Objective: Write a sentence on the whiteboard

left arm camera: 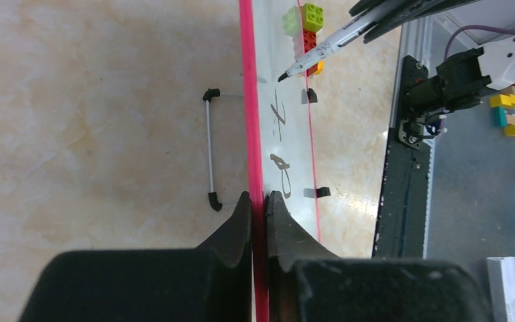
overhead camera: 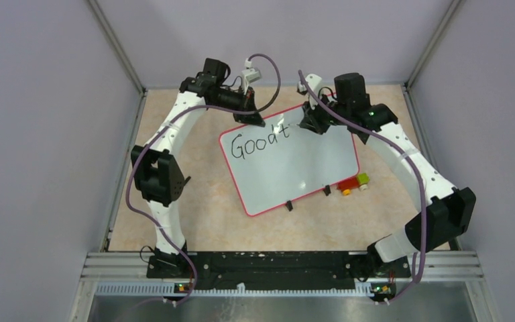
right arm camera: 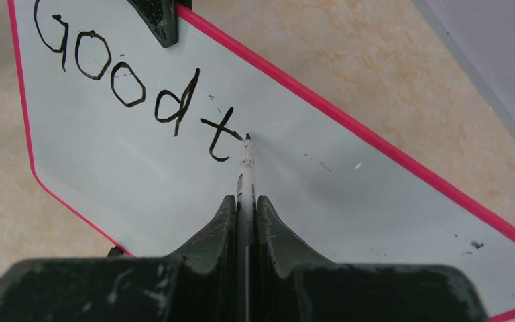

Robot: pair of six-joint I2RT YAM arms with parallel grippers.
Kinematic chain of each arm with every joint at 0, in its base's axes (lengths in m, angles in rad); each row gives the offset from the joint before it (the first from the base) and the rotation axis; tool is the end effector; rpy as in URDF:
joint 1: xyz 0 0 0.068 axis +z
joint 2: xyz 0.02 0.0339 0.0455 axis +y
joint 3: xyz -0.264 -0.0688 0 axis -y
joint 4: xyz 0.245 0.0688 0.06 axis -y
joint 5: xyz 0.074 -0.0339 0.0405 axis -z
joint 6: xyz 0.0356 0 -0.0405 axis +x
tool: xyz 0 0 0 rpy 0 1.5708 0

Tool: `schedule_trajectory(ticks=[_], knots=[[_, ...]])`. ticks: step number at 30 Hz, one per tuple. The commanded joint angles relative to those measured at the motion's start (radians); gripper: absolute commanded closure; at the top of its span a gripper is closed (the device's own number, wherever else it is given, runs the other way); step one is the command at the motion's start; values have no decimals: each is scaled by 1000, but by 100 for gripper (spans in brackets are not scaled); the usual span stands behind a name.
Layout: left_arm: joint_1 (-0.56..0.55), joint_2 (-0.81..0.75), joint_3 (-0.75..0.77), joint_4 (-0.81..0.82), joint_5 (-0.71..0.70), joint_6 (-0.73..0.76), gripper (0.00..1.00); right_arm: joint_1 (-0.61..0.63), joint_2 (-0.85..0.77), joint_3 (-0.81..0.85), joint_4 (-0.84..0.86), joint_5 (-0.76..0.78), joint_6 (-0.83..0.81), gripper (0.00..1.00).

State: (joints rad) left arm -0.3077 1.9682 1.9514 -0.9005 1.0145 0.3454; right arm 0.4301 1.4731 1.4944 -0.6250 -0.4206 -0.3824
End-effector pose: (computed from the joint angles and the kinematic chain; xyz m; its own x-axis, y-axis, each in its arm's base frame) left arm 0.3955 -0.1574 0.3391 -0.4912 0.3437 -0.8003 0.8697 0.2450 -0.4286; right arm 0.2899 0.1490 0.3810 -0.2227 -0.4769 -0.8503 -0.8291 0.5514 -0.0921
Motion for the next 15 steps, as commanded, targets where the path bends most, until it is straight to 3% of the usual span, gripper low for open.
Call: schedule_trajectory(ticks=[1,15], knots=[[-8,-1,39,-10,6,64,100,-22,-44,42,-8,-17,-59,100],[-28,8,37,-40,-31,86,100,-24,-47,80,-33,-54,-70,100]])
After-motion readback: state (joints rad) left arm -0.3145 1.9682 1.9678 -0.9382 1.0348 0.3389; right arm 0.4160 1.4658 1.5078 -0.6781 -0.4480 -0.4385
